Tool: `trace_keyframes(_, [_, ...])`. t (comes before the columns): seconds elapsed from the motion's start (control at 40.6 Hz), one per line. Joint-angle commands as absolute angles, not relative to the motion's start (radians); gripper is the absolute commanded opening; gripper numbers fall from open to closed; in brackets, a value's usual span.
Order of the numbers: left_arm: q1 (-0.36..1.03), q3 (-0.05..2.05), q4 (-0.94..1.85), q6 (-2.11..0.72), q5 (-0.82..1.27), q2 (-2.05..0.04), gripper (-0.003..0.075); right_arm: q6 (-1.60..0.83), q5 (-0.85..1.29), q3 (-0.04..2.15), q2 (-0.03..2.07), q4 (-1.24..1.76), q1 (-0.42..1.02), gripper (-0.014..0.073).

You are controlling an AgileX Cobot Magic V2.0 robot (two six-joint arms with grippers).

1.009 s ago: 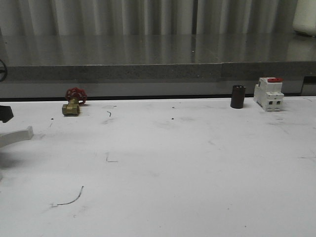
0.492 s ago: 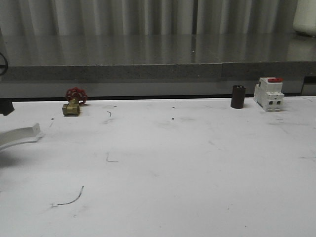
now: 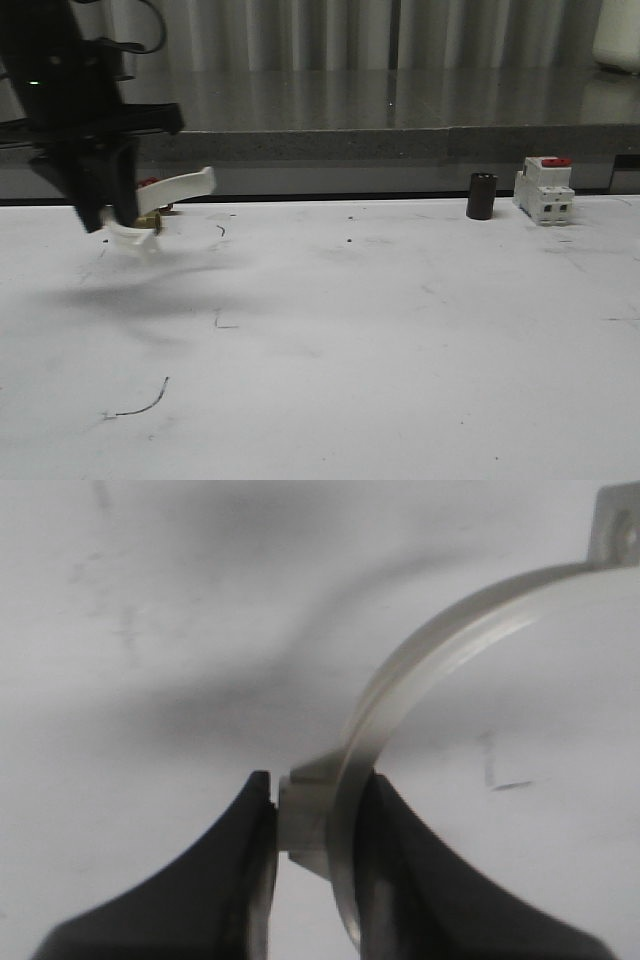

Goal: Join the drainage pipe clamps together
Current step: 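Lift the clamp half and carry it toward the table center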

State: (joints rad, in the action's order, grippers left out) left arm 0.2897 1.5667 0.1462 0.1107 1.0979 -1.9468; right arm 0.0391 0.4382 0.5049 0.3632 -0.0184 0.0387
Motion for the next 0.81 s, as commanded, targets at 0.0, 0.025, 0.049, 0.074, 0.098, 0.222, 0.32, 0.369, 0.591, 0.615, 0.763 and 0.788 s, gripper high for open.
trace_keyframes(0.0, [0.359, 1.648, 0.156, 0.192, 1.078, -1.937, 0.0074, 0.033, 0.364, 0.541, 0.377, -0.028, 0.038, 0.059])
trace_keyframes(0.025, [0.373, 1.665, 0.156, 0.196, 1.071, -1.946, 0.0074, 0.033, 0.364, 0.541, 0.377, -0.028, 0.038, 0.059])
trace_keyframes(0.049, [0.391, 1.676, 0.154, 0.203, 1.06, -1.958, 0.0074, 0.033, 0.364, 0.541, 0.377, -0.028, 0.038, 0.059])
trace_keyframes(0.074, [0.407, 1.687, 0.154, 0.209, 1.049, -1.969, 0.0074, 0.033, 0.364, 0.541, 0.377, -0.028, 0.038, 0.059])
trace_keyframes(0.098, [0.414, 1.695, 0.153, 0.218, 1.034, -1.974, 0.0074, 0.033, 0.364, 0.541, 0.377, -0.028, 0.038, 0.059])
trace_keyframes(0.222, [0.45, 1.711, 0.155, 0.331, 0.942, -2.002, 0.0074, 0.033, 0.364, 0.541, 0.377, -0.028, 0.038, 0.059])
trace_keyframes(0.32, [0.459, 1.711, 0.165, 0.399, 0.911, -2.013, 0.0074, 0.033, 0.364, 0.541, 0.377, -0.028, 0.038, 0.059])
trace_keyframes(0.369, [0.459, 1.711, 0.167, 0.437, 0.92, -2.024, 0.0074, 0.033, 0.364, 0.541, 0.377, -0.028, 0.038, 0.059])
trace_keyframes(0.591, [0.477, 1.711, 0.175, 0.481, 0.948, -2.086, 0.0074, 0.033, 0.364, 0.541, 0.377, -0.028, 0.038, 0.059])
trace_keyframes(0.615, [0.482, 1.711, 0.17, 0.483, 0.948, -2.095, 0.0074, 0.033, 0.364, 0.541, 0.377, -0.028, 0.038, 0.059])
trace_keyframes(0.763, [0.496, 1.711, 0.165, 0.49, 0.95, -2.122, 0.0074, 0.033, 0.364, 0.541, 0.377, -0.028, 0.038, 0.059])
trace_keyframes(0.788, [0.496, 1.711, 0.165, 0.49, 0.95, -2.125, 0.0074, 0.033, 0.364, 0.541, 0.377, -0.028, 0.038, 0.059])
